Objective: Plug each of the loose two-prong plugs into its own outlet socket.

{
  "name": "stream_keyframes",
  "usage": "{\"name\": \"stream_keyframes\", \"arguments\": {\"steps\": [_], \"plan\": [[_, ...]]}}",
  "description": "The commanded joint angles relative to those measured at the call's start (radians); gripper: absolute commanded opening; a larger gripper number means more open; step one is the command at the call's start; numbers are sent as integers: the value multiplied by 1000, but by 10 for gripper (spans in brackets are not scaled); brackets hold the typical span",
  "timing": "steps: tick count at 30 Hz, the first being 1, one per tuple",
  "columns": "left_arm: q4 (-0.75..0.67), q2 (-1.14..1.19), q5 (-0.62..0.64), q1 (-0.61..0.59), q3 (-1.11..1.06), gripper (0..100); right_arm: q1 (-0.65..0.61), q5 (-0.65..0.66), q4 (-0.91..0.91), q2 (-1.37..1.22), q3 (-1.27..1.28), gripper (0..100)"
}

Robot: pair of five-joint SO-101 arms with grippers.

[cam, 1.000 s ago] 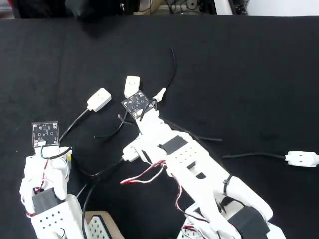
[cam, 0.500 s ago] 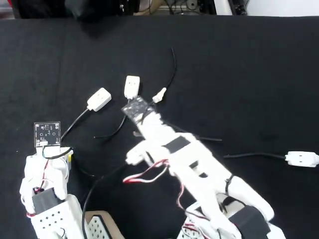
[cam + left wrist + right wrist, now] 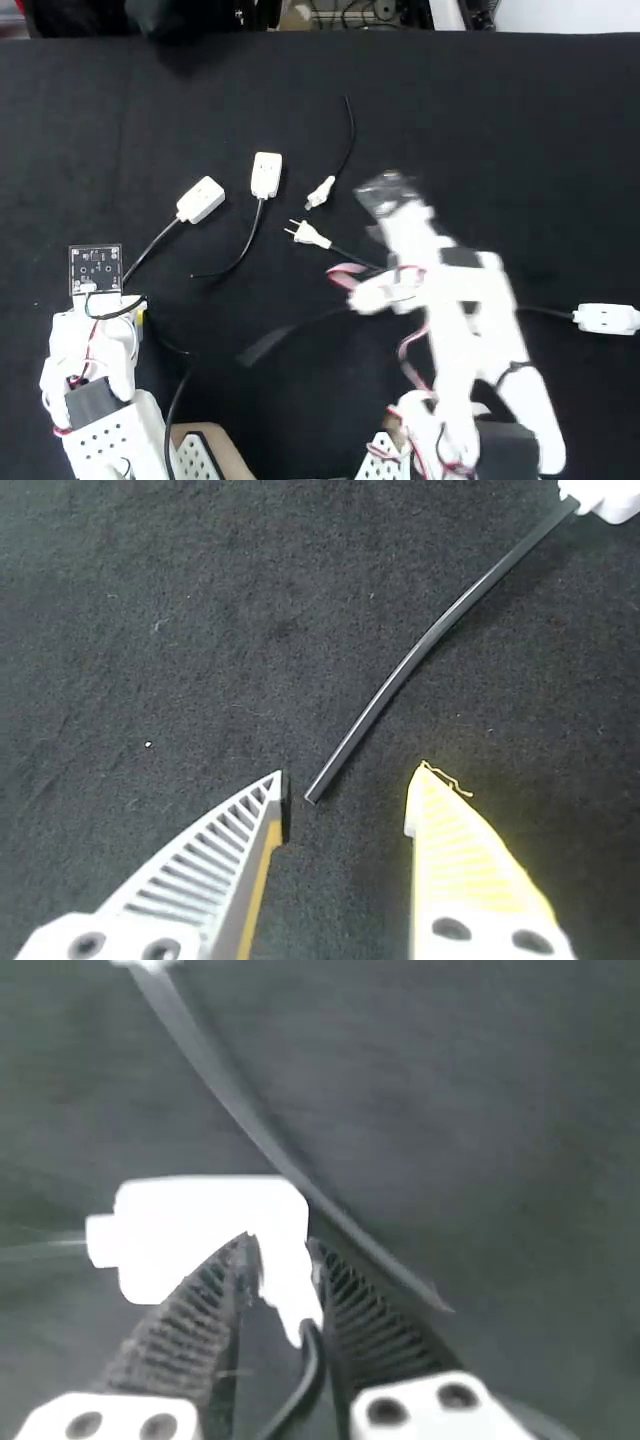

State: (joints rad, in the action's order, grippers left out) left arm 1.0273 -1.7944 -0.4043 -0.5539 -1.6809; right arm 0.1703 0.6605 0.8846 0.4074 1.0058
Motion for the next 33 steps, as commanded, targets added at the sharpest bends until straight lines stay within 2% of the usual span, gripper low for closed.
{"name": "stream_keyframes", "arguments": {"steps": [1, 4, 9, 13, 15, 17, 20, 23, 26, 28, 31, 33], "plan": [[-14, 3, -9, -2, -21, 205, 292, 170, 25, -13, -47, 11], [-14, 5, -9, -2, -21, 205, 454, 292, -9, -15, -85, 11], [-14, 5, -9, -2, -21, 205, 666, 436, -215, -16, -87, 11], [-14, 5, -9, -1, -21, 205, 694, 456, -368, -13, -22, 15], [-14, 5, -9, -1, -21, 205, 674, 446, -379, -5, 2, 35], [-14, 5, -9, -1, -21, 205, 638, 342, -368, -5, 2, 103], [-14, 5, -9, -1, -21, 205, 583, 64, -313, 25, -51, 208], [-14, 5, -9, -1, -21, 205, 499, -190, -170, 101, -130, 269], [-14, 5, -9, -1, -21, 205, 370, -414, -32, 196, -219, 273], [-14, 5, -9, -1, -21, 205, 259, -517, 49, 257, -268, 273], [-14, 5, -9, -1, -21, 205, 48, -632, 129, 321, -321, 270], [-14, 5, -9, -1, -21, 205, -100, -740, 150, 321, -351, 226]]}}
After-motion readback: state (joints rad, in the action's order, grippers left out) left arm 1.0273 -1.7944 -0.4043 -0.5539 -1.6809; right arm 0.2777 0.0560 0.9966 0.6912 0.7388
